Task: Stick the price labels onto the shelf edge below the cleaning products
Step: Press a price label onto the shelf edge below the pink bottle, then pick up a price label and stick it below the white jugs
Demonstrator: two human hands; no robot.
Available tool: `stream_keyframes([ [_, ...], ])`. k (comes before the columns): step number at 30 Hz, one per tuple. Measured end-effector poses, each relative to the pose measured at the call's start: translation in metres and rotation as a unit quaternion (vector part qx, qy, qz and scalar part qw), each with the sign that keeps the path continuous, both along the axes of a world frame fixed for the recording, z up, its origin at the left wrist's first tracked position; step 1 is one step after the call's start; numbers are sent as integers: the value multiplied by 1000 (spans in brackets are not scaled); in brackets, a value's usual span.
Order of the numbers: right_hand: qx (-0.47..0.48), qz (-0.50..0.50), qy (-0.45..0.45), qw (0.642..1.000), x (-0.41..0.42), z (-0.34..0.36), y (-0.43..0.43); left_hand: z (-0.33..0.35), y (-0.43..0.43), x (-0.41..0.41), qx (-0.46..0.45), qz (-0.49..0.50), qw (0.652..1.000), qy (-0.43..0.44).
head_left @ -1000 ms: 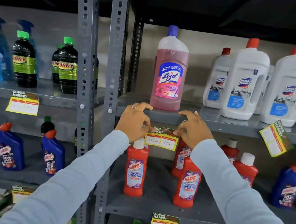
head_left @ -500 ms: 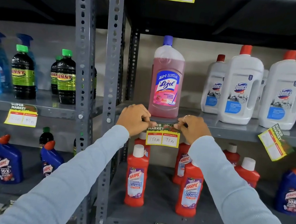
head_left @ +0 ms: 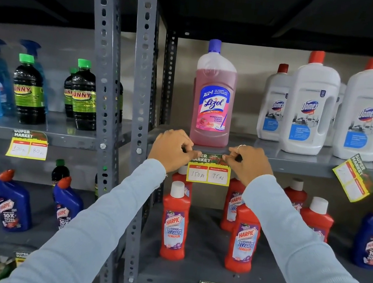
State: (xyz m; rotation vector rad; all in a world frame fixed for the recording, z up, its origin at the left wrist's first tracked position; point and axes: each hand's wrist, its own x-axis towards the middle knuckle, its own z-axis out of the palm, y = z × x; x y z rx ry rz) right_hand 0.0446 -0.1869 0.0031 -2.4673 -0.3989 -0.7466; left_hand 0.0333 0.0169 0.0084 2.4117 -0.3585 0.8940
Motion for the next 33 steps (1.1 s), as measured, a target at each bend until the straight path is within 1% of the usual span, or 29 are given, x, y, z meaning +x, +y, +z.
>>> stream_keyframes([
  [4,11,-36,-15,999,2,0,4,-6,2,1,-14,-2,1000,-24],
  [8,-27,-118,-26,992,2,6,17,-9,6,2,-50,-25,998,-33],
  [10,-32,-139,-25,989,4,9,20,-10,6,3,-50,-31,998,-37],
  [13,-38,-131,-13,991,6,15,22,-12,4,5,-47,-30,997,-51],
  [16,-19,-105,-16,994,7,17,21,-13,3,5,-46,-24,997,-51],
  [19,-6,-57,-12,998,6,11,15,-10,-1,0,-18,-6,999,-50],
  [20,29,-18,1,999,4,8,9,-8,-3,-3,-1,2,999,-45],
  [21,89,36,17,995,1,5,0,-6,-6,-5,17,9,999,-39],
  [22,158,89,27,983,-3,2,-11,-4,-10,-6,32,15,999,-31],
  [23,212,125,18,969,-8,-1,-23,-2,-14,-8,40,17,999,-25],
  [25,271,134,-39,952,-14,-6,-57,1,-33,-8,41,-2,999,-28],
  [28,298,61,-109,946,-24,-8,-119,7,-85,-9,42,-65,996,-53],
  [29,282,16,-115,952,-25,-7,-144,9,-107,-9,45,-87,993,-58],
  [30,245,-46,-111,962,-25,-7,-171,11,-129,-8,50,-106,991,-65],
  [31,186,-118,-90,971,-22,-7,-199,13,-151,-8,56,-119,989,-72],
  [32,125,-187,-43,973,-19,-7,-226,15,-174,-6,61,-128,987,-76],
  [33,72,-245,21,967,-15,-8,-248,16,-192,-5,65,-134,986,-74],
])
